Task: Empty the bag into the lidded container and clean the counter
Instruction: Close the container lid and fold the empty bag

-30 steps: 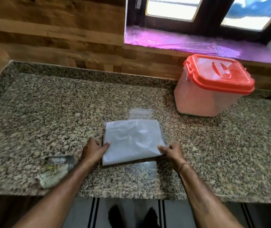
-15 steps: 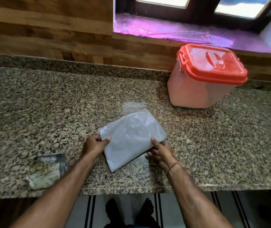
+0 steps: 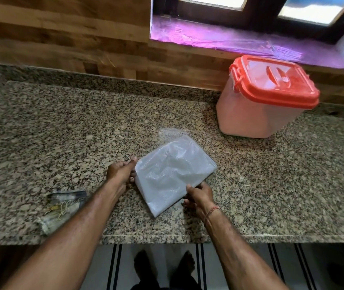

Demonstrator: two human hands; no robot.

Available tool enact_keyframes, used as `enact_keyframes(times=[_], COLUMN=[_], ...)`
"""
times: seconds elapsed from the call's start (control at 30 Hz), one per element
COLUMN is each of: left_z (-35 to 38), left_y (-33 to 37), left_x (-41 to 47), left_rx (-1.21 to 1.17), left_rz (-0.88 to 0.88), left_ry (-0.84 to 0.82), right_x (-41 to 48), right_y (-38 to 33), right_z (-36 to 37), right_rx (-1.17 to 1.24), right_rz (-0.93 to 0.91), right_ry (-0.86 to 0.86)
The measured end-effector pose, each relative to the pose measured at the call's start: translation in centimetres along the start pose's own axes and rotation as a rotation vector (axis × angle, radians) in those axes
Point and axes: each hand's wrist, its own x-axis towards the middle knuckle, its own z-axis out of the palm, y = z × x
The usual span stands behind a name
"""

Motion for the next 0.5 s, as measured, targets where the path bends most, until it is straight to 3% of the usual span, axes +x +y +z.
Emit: enact_keyframes(times=[0.17, 0.37, 0.5], left_z=[0.6, -0.5, -1.5], left_y=[-1.8, -3.0, -3.2], left_x=[-1.1, -1.3, -1.7], left_rx=[-0.058, 0.164, 0.441], left_rz=[-0.032, 0.016, 0.182], left_ry=[-0.027, -0.051, -0.123], right_x=[-1.0, 0.6, 1.2], right_y=[0.4, 1.6, 1.9], right_z=[1.1, 0.6, 0.1], right_rx=[0.089, 0.019, -0.097], right_rz=[0.069, 0.021, -0.011], right_ry=[-0.124, -0.009, 0.033])
